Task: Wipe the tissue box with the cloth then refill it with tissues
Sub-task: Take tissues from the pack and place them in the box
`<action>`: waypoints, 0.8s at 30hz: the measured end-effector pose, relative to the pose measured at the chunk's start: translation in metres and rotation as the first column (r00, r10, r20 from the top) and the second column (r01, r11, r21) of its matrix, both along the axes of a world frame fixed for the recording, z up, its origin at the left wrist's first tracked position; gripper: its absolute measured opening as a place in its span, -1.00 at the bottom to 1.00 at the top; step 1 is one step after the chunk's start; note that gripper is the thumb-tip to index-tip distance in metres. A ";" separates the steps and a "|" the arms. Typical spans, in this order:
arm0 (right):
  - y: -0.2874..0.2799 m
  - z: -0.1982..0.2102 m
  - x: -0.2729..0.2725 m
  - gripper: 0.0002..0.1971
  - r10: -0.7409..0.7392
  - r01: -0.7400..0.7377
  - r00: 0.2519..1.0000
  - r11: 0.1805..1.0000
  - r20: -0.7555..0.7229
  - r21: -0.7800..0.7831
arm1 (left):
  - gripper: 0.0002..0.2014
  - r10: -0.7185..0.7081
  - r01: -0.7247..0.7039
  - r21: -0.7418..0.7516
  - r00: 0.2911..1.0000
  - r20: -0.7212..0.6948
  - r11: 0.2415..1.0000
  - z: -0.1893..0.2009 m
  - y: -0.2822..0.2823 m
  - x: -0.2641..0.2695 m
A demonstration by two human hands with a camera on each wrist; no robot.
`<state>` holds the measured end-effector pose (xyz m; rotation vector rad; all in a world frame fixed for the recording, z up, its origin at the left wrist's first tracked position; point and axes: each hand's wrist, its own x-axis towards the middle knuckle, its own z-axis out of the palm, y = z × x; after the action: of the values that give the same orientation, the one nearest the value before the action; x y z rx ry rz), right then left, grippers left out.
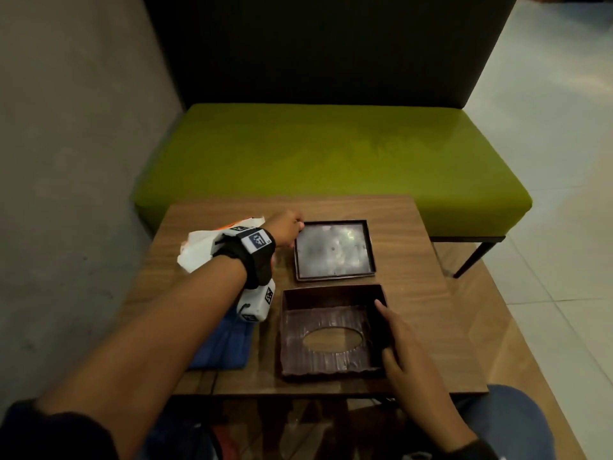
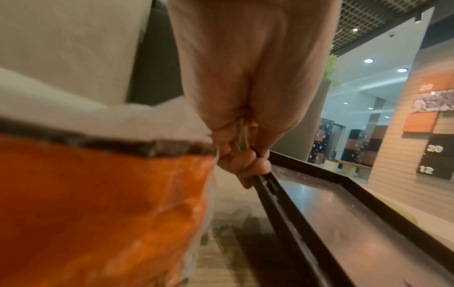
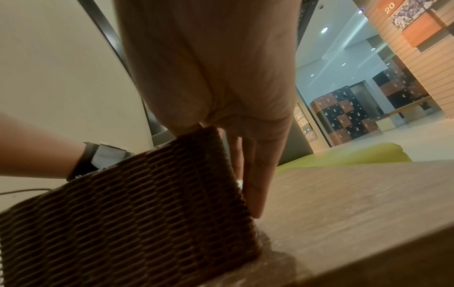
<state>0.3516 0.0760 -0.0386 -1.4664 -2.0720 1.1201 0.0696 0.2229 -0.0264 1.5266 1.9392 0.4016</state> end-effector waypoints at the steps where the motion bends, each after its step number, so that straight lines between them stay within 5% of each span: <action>1: 0.001 0.000 0.001 -0.31 -0.002 0.002 1.000 1.000 -0.007 -0.008 | -0.84 0.029 -0.029 0.024 0.999 -0.022 0.999 -0.001 0.002 0.000; 9: 0.001 -0.001 -0.004 -0.32 -0.034 0.034 0.999 0.999 -0.005 -0.037 | -0.80 0.198 -0.189 0.356 0.980 0.012 0.915 0.051 -0.040 -0.036; 12: 0.002 0.000 -0.006 -0.34 -0.047 0.046 0.999 0.998 -0.021 -0.040 | -0.87 0.187 -0.114 0.423 0.973 -0.135 0.899 0.067 -0.085 -0.060; 15: 0.003 0.002 -0.009 -0.34 -0.032 0.032 0.999 0.999 -0.001 -0.022 | -0.78 0.053 0.083 0.353 0.932 -0.358 0.932 0.054 -0.115 -0.071; 24: 0.006 0.007 -0.014 -0.36 -0.019 0.020 1.000 0.999 0.023 -0.041 | -0.54 -0.044 0.218 0.253 0.832 -0.553 0.943 0.012 -0.123 -0.072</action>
<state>0.3380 0.0820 -0.0315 -1.5216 -2.0575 1.1498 -0.0020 0.0997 -0.0145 2.1515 2.2456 0.2270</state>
